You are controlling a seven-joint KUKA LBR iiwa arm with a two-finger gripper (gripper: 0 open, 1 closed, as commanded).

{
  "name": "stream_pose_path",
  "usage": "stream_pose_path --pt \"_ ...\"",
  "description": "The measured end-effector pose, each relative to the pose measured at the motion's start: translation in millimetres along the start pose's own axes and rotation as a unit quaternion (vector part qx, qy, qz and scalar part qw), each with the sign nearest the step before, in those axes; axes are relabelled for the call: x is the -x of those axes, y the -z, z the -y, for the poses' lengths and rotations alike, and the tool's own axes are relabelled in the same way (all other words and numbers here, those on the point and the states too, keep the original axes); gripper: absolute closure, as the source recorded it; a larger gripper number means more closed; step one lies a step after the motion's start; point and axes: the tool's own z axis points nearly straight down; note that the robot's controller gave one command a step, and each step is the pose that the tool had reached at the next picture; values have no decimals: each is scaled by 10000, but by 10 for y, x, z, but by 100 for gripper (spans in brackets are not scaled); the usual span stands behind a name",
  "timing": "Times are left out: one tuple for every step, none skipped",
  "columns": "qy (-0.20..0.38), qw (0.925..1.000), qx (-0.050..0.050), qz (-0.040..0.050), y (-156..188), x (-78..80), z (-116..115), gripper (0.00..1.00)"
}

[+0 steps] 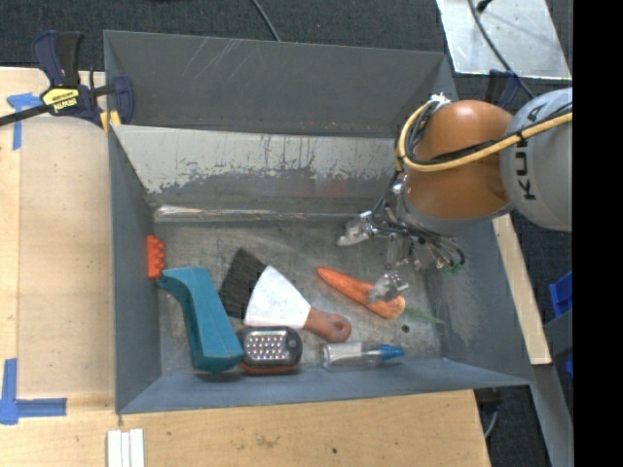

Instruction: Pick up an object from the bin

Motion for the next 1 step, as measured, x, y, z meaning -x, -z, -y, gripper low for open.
stream_pose_path --pt "1175 9931 1 -10 30 -103 -99 0"
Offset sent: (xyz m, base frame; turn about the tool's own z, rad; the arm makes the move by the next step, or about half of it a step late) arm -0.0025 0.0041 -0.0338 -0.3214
